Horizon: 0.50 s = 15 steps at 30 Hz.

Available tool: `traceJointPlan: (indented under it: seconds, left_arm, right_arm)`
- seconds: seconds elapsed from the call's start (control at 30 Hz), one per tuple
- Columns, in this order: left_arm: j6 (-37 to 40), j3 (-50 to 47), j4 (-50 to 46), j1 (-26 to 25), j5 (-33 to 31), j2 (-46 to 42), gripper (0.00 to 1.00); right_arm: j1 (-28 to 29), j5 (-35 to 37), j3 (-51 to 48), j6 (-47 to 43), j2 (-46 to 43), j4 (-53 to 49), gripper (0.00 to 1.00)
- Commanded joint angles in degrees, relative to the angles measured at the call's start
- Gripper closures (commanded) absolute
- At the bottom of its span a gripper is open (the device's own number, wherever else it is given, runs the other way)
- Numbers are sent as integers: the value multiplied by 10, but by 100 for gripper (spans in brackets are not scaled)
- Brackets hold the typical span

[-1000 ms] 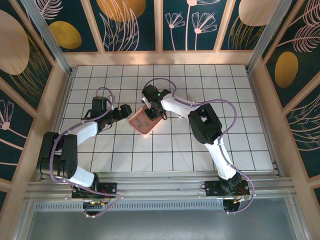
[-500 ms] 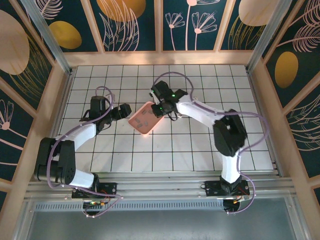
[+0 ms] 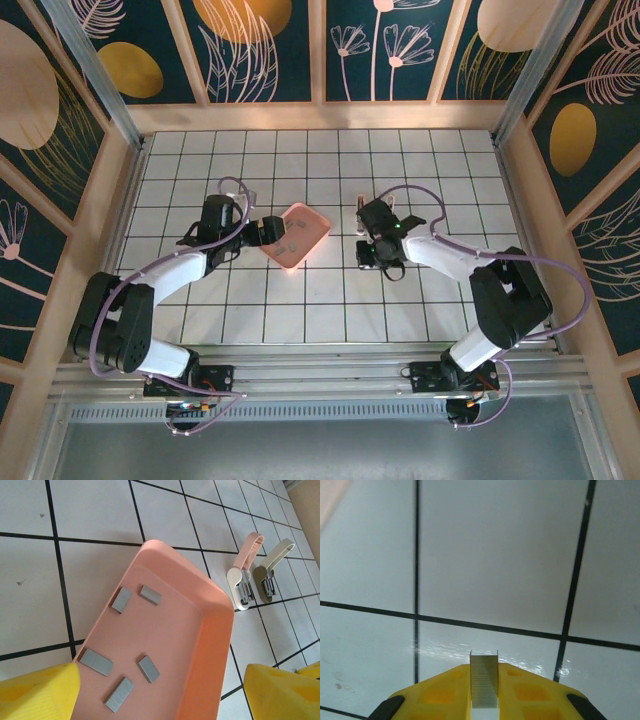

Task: Load the staples into the stapler

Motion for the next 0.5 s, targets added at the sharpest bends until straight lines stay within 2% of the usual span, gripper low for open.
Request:
traceJointPlan:
  seconds: [0.0,0.27,0.47]
  left_arm:
    - [9,6,15,-2,-8,3,15]
    - [12,10,3,-3,-9,5,15]
    - [14,5,1,-3,-11,5,15]
  right_arm:
    - [-10,-16,-9,20,4,36,82]
    - [-19,-4,5,3,50,33,81]
    - [24,13,4,18,46,-5,81]
